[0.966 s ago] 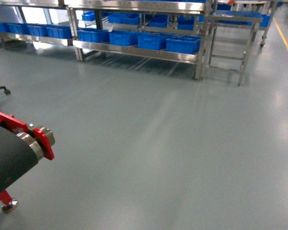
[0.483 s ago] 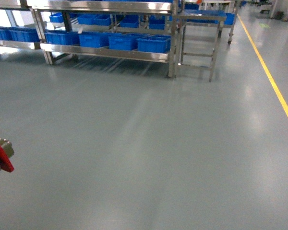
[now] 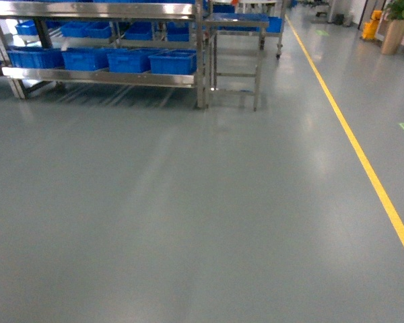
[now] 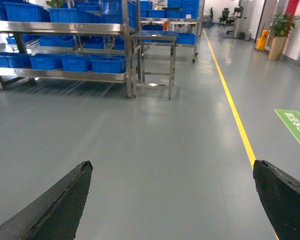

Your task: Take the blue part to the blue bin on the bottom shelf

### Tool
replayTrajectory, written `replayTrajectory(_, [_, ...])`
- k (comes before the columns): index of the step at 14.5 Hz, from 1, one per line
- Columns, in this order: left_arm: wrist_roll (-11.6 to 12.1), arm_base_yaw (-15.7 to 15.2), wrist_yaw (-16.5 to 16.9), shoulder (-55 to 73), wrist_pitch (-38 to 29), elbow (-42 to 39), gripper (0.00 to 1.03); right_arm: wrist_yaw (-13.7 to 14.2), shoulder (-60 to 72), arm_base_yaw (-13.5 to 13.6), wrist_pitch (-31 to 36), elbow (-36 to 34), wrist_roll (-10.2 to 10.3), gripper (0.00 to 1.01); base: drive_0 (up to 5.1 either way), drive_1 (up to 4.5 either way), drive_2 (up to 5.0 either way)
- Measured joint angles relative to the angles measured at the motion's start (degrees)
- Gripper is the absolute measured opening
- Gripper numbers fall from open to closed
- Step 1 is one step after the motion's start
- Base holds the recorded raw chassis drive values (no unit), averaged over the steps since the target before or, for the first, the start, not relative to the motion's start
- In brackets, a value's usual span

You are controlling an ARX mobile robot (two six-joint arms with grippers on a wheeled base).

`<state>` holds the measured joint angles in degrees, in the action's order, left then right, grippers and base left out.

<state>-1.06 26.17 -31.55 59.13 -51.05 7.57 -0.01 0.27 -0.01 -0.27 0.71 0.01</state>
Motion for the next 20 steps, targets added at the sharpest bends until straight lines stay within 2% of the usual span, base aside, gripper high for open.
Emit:
replayTrajectory(7, [0.0,0.0,0.0,0.0,0.0,0.0,0.45,0.0,0.0,0.0,0.0,0.0,0.0,0.98,-1.7,-1.71,-1.7])
replayTrajectory(12, [0.0,0.2,0.0,0.0,0.0,0.0,0.45,0.0,0.0,0.0,0.0,0.0,0.0,0.98,-0.2,-0.18,-0.2])
replayTrajectory(20, [0.0,0.2,0.0,0.1,0.0,0.0,0.44,0.0,0.0,0.0,0.0,0.0,0.0,0.98,0.0,4.33,-4.3])
